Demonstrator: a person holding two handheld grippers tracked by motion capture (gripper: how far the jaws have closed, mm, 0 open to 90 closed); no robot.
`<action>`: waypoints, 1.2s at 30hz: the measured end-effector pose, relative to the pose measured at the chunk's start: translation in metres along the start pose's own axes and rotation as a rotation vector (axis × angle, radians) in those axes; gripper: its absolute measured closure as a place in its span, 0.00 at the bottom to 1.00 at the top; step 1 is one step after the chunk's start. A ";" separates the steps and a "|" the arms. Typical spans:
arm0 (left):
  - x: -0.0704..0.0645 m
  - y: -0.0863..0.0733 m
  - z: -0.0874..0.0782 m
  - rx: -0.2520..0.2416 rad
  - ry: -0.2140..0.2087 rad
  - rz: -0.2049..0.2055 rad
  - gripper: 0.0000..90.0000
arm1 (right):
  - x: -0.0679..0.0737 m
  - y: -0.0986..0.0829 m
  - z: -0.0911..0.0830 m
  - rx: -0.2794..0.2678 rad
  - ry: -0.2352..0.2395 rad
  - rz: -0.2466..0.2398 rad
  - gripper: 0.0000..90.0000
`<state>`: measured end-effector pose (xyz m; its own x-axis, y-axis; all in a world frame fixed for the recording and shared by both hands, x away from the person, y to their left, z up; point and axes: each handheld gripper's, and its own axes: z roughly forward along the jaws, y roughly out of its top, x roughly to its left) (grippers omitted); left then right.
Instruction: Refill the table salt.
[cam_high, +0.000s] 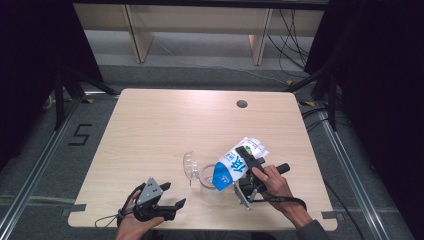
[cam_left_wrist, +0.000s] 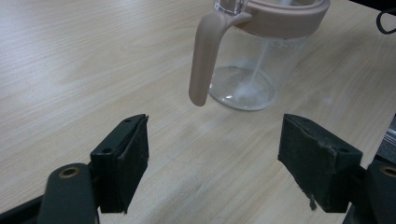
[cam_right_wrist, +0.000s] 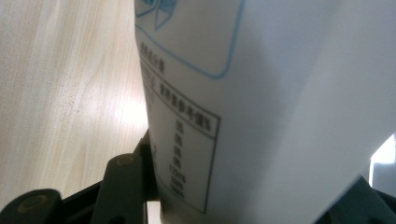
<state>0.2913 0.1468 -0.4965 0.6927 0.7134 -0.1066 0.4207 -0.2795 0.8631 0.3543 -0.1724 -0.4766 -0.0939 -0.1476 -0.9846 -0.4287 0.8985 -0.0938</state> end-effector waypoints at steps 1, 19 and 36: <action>0.000 0.000 0.000 0.000 0.000 -0.002 0.27 | -0.003 -0.001 -0.001 0.019 0.003 -0.045 0.55; 0.000 0.000 0.000 0.000 -0.003 0.005 0.27 | 0.000 0.000 -0.003 0.050 0.008 -0.018 0.56; 0.000 0.000 0.000 0.001 0.000 0.004 0.27 | 0.000 0.000 -0.003 0.056 0.002 -0.041 0.56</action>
<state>0.2914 0.1469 -0.4965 0.6947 0.7119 -0.1033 0.4184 -0.2830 0.8631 0.3512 -0.1733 -0.4758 -0.0792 -0.1861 -0.9793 -0.3810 0.9135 -0.1428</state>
